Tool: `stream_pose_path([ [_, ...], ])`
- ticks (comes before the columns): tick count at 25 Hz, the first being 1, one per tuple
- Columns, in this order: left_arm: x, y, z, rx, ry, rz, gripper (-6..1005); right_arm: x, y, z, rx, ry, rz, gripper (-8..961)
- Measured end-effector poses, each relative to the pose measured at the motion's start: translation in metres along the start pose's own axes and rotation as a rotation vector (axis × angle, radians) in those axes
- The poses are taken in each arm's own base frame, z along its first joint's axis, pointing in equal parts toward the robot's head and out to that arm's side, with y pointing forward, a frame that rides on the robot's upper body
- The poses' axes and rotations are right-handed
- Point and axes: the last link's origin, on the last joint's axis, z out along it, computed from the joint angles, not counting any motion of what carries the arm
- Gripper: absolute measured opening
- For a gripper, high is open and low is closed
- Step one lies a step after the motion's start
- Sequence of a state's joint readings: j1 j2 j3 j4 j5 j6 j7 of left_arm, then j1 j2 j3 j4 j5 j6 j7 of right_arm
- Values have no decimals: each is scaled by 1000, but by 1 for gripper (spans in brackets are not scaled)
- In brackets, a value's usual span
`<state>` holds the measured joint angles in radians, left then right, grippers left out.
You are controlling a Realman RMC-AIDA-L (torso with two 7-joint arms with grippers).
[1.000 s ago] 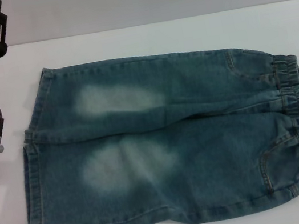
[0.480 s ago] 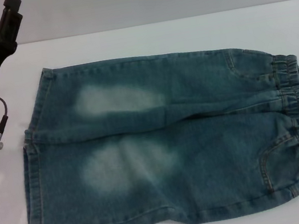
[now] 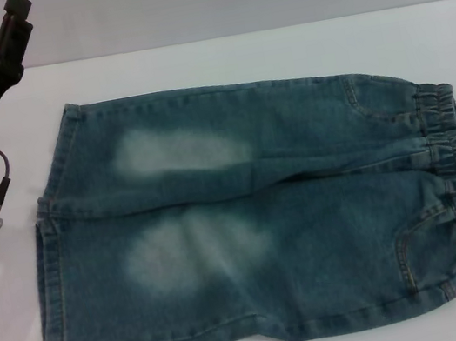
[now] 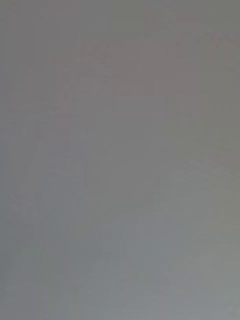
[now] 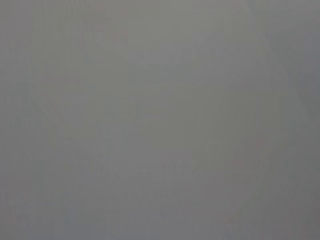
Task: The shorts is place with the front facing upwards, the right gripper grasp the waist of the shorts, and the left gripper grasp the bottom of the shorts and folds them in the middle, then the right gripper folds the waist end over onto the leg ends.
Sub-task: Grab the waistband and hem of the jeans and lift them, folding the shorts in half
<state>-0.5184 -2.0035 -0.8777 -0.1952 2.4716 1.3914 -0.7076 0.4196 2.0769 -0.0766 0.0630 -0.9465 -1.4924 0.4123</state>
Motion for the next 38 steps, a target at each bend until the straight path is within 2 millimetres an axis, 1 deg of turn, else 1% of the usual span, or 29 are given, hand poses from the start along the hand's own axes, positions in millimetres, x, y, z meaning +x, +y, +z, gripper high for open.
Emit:
stream_pose_path([
  [38, -3, -3, -1, 25, -12, -17, 599, 4, 0, 0, 8, 24, 7, 690],
])
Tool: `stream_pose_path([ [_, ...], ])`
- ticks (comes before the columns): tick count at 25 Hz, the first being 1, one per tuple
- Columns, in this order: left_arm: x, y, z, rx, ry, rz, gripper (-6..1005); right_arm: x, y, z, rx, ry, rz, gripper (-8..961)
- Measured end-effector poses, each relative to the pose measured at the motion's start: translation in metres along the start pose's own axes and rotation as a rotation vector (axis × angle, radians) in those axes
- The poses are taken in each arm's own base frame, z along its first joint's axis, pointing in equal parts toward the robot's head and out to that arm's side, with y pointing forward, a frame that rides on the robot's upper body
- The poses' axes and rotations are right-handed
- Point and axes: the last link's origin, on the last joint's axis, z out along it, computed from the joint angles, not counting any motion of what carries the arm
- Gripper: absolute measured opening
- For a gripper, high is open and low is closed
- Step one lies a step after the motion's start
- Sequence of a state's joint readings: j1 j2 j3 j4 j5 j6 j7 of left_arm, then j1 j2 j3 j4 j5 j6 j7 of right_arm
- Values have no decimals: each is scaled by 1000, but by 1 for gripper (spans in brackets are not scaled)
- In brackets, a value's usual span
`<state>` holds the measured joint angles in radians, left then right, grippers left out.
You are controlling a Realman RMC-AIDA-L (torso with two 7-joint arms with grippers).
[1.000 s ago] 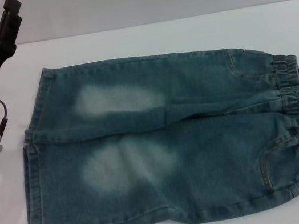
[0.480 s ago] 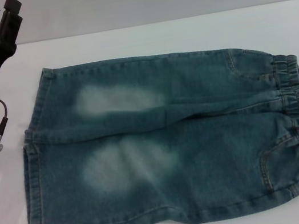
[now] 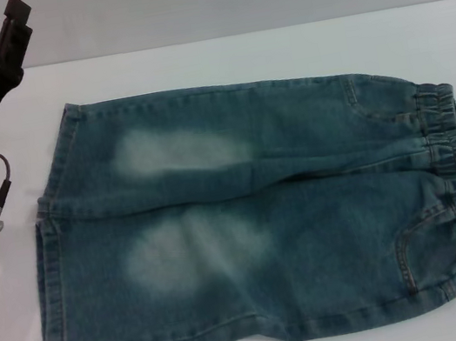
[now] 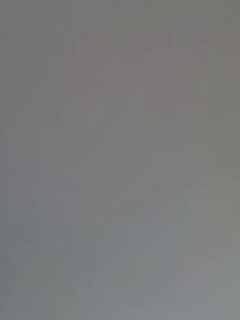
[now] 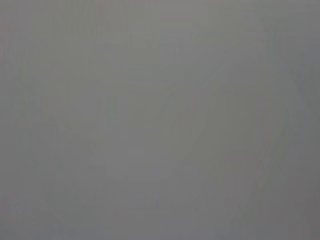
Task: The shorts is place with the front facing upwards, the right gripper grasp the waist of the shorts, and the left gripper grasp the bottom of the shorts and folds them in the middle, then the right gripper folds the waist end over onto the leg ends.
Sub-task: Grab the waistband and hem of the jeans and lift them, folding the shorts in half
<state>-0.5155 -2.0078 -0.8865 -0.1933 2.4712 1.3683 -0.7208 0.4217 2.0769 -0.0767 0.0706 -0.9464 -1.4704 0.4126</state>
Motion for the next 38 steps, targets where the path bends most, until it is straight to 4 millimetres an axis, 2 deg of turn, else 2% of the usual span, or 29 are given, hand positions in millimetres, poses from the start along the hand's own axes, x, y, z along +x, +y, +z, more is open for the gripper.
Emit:
stream_pose_path([
  [9, 2, -1, 2, -7, -6, -1, 599, 1, 0, 0, 1, 4, 0, 689],
  [14, 9, -8, 16, -68, -96, -62, 598, 1, 1, 1, -1, 2, 1, 689],
  [15, 18, -15, 26, -113, -169, -101, 598, 1, 1, 1, -1, 2, 1, 689],
  [19, 32, -22, 37, -170, -279, -149, 598, 1, -2, -2, 7, 9, -2, 689],
  [21, 51, -28, 45, -245, -463, -216, 598, 2, -4, -3, 12, 14, -4, 689],
  [24, 56, -30, 45, -263, -507, -227, 598, 1, -9, -7, 34, 16, -6, 689],
  [26, 76, -31, 40, -337, -675, -276, 598, 1, -12, -9, 50, 14, -6, 689],
  [28, 80, -32, 37, -344, -717, -291, 598, 0, -14, -9, 60, 13, -6, 690],
  [30, 86, -35, 29, -331, -847, -324, 598, 1, -15, -9, 65, 15, -7, 690],
  [33, 86, -35, 26, -319, -903, -332, 598, 0, -16, -8, 66, 17, -12, 690],
  [34, 85, -34, 18, -278, -1023, -352, 597, 0, -16, -8, 65, 17, -13, 690],
  [38, 83, -33, 9, -219, -1175, -385, 597, -1, -17, -6, 63, 14, -17, 689],
])
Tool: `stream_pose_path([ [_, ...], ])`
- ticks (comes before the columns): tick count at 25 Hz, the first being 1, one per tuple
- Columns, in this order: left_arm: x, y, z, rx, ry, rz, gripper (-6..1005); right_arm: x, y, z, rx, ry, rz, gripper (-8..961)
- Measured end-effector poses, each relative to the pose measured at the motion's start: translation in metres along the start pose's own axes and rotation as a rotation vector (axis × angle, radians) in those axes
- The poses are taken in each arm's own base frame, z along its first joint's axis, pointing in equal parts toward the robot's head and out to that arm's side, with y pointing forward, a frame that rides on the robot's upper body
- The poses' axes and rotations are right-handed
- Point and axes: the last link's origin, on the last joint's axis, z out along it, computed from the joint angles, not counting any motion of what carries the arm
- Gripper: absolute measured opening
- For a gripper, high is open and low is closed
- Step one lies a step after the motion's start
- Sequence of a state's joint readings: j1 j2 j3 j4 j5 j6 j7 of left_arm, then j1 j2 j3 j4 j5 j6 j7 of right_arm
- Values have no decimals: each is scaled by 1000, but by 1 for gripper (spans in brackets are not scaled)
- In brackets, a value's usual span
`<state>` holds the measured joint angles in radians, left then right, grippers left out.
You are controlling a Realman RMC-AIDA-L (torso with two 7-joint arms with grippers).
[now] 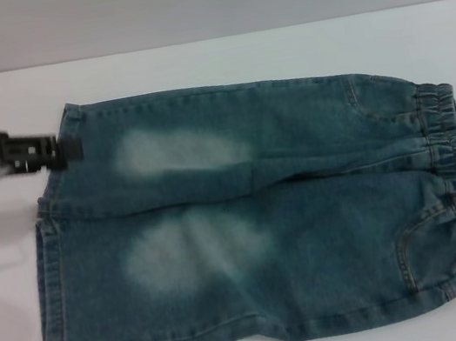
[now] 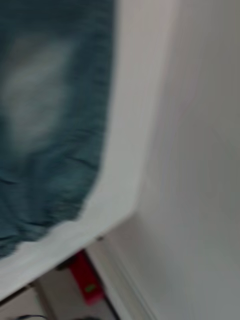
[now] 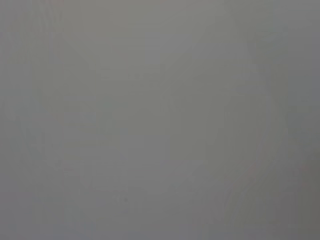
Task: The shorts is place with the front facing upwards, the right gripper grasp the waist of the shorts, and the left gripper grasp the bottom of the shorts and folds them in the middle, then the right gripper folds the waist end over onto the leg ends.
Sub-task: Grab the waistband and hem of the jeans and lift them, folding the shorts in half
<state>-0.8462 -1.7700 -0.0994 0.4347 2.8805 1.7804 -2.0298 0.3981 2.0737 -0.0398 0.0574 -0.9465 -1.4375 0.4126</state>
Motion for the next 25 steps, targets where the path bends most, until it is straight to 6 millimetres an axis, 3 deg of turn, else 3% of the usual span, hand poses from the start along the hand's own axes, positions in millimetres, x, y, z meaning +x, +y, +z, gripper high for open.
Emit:
stream_pose_path([
  [12, -42, -15, -9, 39, -67, -269, 597, 8, -9, 6, 46, 75, -17, 690],
  [25, -79, -28, -17, 125, -200, -348, 596, 9, -8, 11, 43, 80, -22, 689],
])
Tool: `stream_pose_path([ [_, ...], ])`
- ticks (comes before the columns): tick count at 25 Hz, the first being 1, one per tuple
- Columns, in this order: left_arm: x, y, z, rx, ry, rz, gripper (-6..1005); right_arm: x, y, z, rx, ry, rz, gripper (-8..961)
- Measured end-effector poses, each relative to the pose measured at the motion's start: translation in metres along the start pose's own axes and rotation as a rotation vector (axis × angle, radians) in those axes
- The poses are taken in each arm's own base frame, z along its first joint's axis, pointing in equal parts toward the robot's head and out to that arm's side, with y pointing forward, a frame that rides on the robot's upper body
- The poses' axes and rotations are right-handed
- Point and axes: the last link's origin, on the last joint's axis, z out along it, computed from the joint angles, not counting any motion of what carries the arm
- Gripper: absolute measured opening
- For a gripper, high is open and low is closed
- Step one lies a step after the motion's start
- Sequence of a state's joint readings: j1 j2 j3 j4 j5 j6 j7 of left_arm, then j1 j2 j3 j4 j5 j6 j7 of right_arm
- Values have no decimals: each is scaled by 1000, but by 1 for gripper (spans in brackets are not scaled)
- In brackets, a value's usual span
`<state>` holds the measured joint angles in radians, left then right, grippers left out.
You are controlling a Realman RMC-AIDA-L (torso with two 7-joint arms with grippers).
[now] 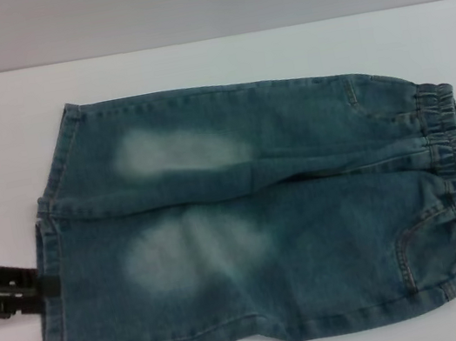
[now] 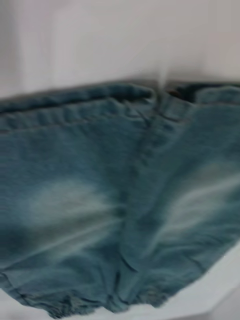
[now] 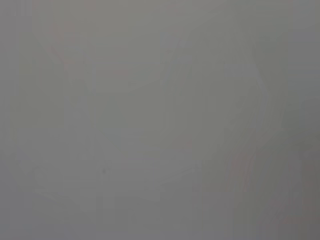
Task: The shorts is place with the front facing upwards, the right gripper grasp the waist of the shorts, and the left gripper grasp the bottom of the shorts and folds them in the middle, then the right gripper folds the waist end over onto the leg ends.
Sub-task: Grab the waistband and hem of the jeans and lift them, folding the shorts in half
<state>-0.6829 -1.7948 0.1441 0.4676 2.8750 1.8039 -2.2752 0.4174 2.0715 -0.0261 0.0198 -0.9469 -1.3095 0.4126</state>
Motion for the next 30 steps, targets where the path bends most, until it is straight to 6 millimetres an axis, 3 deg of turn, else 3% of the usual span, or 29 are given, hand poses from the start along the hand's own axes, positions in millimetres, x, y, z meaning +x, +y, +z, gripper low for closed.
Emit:
stream_pose_path([
  [9, -14, -13, -7, 29, -4, -53, 545, 0, -1, 3, -1, 10, -9, 689],
  [30, -26, -24, 8, 82, -26, -78, 522, -1, 0, 5, -13, 11, -17, 690],
])
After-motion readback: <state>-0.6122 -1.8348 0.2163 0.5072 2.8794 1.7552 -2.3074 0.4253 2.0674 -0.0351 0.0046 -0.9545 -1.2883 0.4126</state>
